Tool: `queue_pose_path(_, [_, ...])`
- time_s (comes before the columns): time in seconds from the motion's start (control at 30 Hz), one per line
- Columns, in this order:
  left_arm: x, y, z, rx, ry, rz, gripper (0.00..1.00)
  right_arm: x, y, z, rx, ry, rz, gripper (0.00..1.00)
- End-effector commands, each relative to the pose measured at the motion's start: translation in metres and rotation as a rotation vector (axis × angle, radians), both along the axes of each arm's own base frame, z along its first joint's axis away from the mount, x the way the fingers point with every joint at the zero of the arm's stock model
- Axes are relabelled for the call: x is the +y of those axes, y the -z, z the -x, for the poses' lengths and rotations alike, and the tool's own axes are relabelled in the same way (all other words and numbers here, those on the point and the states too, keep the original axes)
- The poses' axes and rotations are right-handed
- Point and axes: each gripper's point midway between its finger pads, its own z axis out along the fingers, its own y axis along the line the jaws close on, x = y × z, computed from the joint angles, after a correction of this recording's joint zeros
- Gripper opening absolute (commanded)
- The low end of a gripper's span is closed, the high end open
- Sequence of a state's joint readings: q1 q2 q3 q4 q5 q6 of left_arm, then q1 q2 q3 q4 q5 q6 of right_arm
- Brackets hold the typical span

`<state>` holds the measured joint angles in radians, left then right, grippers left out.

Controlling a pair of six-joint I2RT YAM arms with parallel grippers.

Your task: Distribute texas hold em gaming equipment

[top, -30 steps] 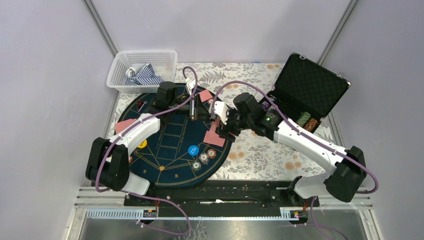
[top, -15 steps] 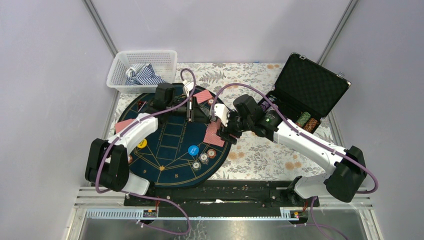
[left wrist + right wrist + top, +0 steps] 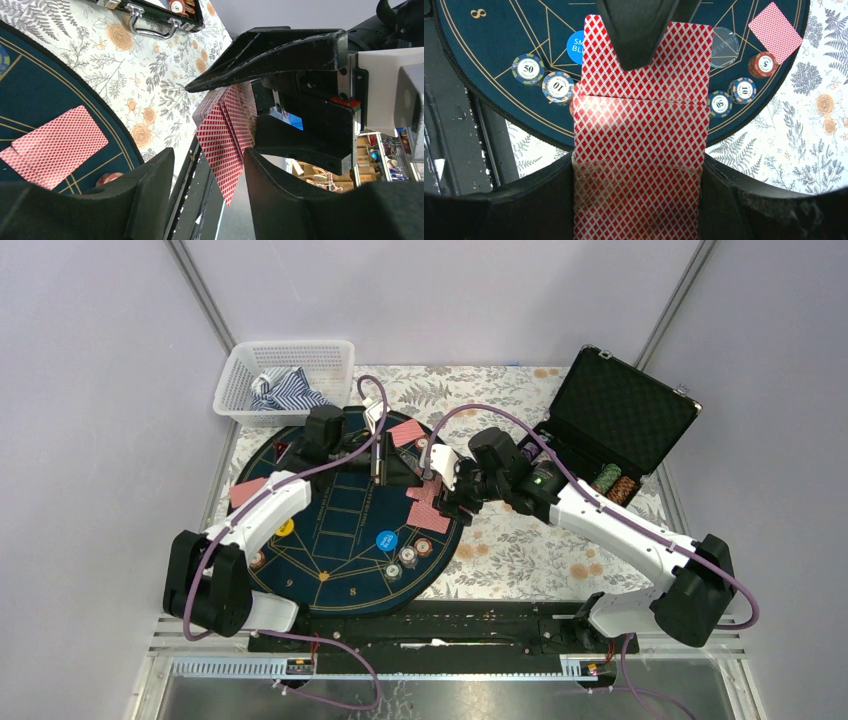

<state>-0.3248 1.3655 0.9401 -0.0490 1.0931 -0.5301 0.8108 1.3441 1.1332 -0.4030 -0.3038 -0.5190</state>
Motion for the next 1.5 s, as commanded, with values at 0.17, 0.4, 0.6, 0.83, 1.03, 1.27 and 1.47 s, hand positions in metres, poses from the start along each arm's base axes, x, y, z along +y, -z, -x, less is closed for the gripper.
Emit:
queue_pose_path(0.17, [0.000, 0.002, -0.003, -0.009, 0.030, -0.018, 0.29, 0.009, -0.028, -0.018, -0.090, 0.054, -0.072, 0.14])
queue_pose_path(0.4, [0.025, -0.001, -0.023, 0.000, -0.054, -0.010, 0.07, 0.005, -0.030, -0.020, -0.083, 0.070, -0.088, 0.14])
queue_pose_path(0.6, [0.054, -0.012, -0.049, -0.024, -0.154, 0.000, 0.00, 0.000, -0.025, -0.026, -0.074, 0.085, -0.079, 0.14])
queue_pose_path(0.83, [0.088, -0.016, -0.103, -0.098, -0.326, -0.053, 0.00, -0.006, -0.024, -0.036, -0.063, 0.112, -0.095, 0.14])
queue_pose_path(1.03, [0.095, -0.007, -0.164, -0.103, -0.457, -0.078, 0.00, -0.009, -0.018, -0.041, -0.052, 0.129, -0.100, 0.14])
queue_pose_path(1.27, [0.082, 0.019, -0.222, -0.102, -0.581, -0.081, 0.00, -0.013, -0.012, -0.044, -0.053, 0.136, -0.098, 0.14])
queue_pose_path(1.47, [0.062, 0.048, -0.261, -0.072, -0.639, -0.052, 0.02, -0.014, -0.004, -0.048, -0.054, 0.141, -0.083, 0.14])
